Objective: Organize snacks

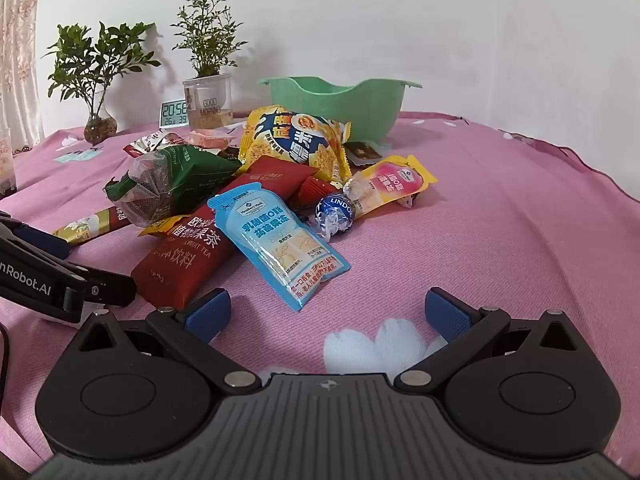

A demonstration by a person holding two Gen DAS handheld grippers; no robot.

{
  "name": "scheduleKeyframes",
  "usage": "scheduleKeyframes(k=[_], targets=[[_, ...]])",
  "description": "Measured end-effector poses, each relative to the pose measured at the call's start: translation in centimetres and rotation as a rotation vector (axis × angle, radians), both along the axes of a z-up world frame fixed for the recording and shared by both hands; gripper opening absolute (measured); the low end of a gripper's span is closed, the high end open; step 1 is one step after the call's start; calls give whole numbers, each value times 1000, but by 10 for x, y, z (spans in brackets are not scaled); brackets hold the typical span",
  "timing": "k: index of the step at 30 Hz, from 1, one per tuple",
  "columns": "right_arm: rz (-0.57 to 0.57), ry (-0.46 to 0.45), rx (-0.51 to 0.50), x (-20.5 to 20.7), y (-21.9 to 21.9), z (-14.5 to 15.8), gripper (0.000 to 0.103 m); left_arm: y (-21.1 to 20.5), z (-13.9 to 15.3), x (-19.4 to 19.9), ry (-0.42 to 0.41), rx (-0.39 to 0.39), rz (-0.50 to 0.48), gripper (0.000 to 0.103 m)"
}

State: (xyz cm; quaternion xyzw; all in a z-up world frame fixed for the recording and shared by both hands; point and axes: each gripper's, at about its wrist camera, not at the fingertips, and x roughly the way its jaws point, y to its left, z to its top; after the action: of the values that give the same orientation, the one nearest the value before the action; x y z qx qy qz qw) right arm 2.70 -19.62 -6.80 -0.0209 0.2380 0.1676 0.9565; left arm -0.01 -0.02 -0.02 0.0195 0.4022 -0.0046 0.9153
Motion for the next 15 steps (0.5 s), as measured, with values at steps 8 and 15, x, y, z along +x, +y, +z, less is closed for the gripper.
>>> scheduleKeyframes(k=[8,15], targets=[[-3,2,0,0,1,0,103,0,0,-1,6,-3,-9,103],[-4,2,-1,1,1,0,103,0,-2,4,10,-8,20,103]])
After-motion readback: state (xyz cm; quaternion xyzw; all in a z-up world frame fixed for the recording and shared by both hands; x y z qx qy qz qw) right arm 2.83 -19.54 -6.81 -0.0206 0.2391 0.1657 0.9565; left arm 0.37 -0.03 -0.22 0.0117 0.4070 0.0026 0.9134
